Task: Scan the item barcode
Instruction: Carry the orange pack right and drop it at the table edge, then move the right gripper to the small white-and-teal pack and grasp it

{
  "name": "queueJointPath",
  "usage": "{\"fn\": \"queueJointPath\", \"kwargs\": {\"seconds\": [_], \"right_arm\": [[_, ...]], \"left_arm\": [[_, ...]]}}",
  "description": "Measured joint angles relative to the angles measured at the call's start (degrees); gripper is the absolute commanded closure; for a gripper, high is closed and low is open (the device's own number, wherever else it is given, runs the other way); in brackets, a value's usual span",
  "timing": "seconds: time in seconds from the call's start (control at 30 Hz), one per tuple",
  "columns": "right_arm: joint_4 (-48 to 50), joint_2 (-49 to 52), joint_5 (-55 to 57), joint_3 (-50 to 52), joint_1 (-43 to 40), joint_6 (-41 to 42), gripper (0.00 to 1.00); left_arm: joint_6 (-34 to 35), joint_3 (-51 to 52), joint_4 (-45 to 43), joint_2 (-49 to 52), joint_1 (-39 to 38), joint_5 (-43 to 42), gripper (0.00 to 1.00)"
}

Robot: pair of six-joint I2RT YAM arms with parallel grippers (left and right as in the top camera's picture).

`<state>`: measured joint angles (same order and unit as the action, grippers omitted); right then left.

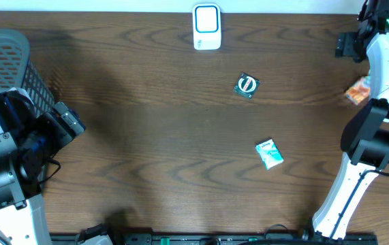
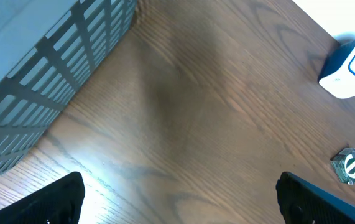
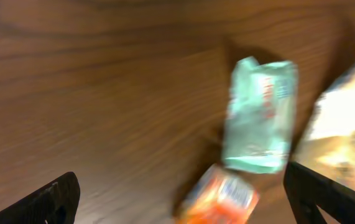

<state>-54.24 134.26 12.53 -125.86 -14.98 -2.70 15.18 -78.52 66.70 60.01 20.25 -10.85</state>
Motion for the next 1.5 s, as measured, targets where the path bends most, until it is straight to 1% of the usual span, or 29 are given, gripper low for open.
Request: {"fn": "queueJointPath", "kwargs": {"seconds": [0.13,0.17,0.2,0.33,0.37,0.4,0.47,0.53,0.57,0.6,0.63,0.7,0.77,0.87,1.0,1.23,1.33,1.43,1.5], "right_arm": [[-3.4,0.0,-10.0,1.6,0.1,1.2,0.01],[-5.1,0.0,-13.0,1.7,0.2,1.4,0.01],[-8.2,0.0,-18.7,1.9,0.5,1.7,0.01],[-14.4,0.0,-29.7,2.0,1.8,2.2,0.01],[-16.3,0.0,-32.8,2.0,2.3,2.3,0.02],[-18.1,0.0,-34.7,2.0,2.8,2.3,0.06],[-22.0,0.0,-37.3,2.0,3.9,2.0,0.10],[-25.4,-0.1,-38.5,2.0,4.8,1.7,0.10],[-27.8,-0.3,-38.9,2.1,5.6,1.2,0.05],[-29.4,-0.4,-38.9,2.1,6.1,0.7,0.02],[-32.1,-0.7,-38.9,2.1,7.3,0.1,0.01],[-36.2,-1.6,-36.7,2.2,10.6,-0.9,0.01],[-38.8,-2.2,-32.2,2.2,13.8,-0.7,0.01],[-42.2,-2.4,-24.6,2.3,18.5,1.7,0.01],[-43.1,-2.4,-18.1,3.8,22.7,3.8,0.01],[-43.0,-4.3,-15.3,7.9,25.7,5.3,0.01],[-43.0,-11.2,-14.6,14.8,27.8,5.5,0.01],[-40.7,-18.9,-14.3,21.8,29.0,5.6,0.01],[-37.5,-25.2,-14.1,28.3,29.1,5.8,0.01]], "left_arm": [[0.0,0.0,0.0,0.0,0.0,0.0,0.03],[0.0,0.0,0.0,0.0,0.0,0.0,0.02],[0.0,0.0,0.0,0.0,0.0,0.0,0.02],[0.0,0.0,0.0,0.0,0.0,0.0,0.02],[0.0,0.0,0.0,0.0,0.0,0.0,0.02],[0.0,0.0,0.0,0.0,0.0,0.0,0.02],[0.0,0.0,0.0,0.0,0.0,0.0,0.03],[0.0,0.0,0.0,0.0,0.0,0.0,0.02],[0.0,0.0,0.0,0.0,0.0,0.0,0.03],[0.0,0.0,0.0,0.0,0.0,0.0,0.02],[0.0,0.0,0.0,0.0,0.0,0.0,0.02],[0.0,0.0,0.0,0.0,0.0,0.0,0.02],[0.0,0.0,0.0,0.0,0.0,0.0,0.02],[0.0,0.0,0.0,0.0,0.0,0.0,0.02],[0.0,0.0,0.0,0.0,0.0,0.0,0.02],[0.0,0.0,0.0,0.0,0.0,0.0,0.02],[0.0,0.0,0.0,0.0,0.0,0.0,0.02],[0.0,0.0,0.0,0.0,0.0,0.0,0.03],[0.0,0.0,0.0,0.0,0.0,0.0,0.02]]}}
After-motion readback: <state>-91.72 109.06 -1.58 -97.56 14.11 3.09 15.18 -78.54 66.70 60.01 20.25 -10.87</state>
